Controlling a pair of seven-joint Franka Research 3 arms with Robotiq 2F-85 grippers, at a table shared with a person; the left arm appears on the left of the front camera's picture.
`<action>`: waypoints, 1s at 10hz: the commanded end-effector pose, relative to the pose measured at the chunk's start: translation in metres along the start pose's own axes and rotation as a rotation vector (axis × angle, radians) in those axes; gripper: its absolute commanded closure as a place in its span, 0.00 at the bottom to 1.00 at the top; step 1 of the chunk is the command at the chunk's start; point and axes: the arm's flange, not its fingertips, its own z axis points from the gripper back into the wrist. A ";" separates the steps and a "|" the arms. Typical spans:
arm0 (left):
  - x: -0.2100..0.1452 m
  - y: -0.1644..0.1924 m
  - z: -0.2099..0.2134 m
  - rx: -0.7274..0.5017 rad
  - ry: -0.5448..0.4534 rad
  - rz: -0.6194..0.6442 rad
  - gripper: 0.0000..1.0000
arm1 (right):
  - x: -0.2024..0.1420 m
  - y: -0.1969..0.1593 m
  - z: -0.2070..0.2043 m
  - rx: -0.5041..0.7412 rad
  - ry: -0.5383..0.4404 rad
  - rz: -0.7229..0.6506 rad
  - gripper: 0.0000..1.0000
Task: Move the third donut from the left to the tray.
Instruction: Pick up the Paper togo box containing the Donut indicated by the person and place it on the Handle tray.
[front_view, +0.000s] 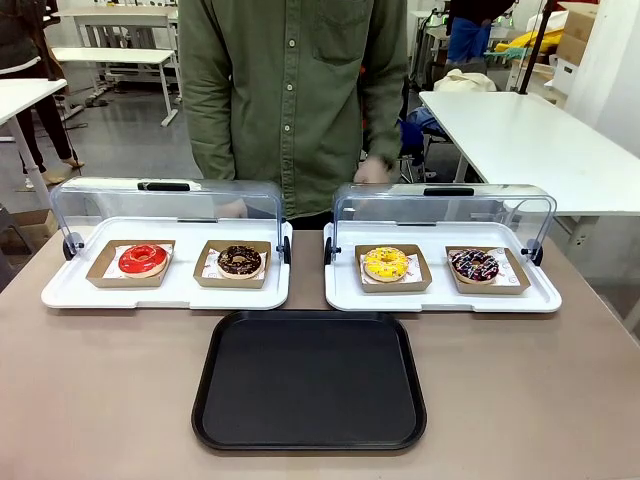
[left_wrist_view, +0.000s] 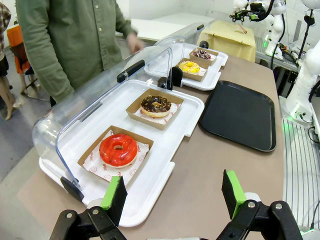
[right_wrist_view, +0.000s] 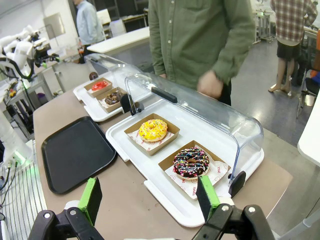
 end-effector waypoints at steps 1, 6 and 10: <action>0.001 0.002 0.002 -0.003 -0.005 -0.006 0.00 | 0.002 -0.002 0.000 -0.001 -0.027 0.027 0.00; 0.001 0.002 0.002 -0.003 -0.005 -0.006 0.00 | 0.002 -0.002 0.000 -0.001 -0.027 0.027 0.00; 0.001 0.002 0.002 -0.003 -0.005 -0.006 0.00 | 0.002 -0.002 0.000 -0.001 -0.027 0.027 0.00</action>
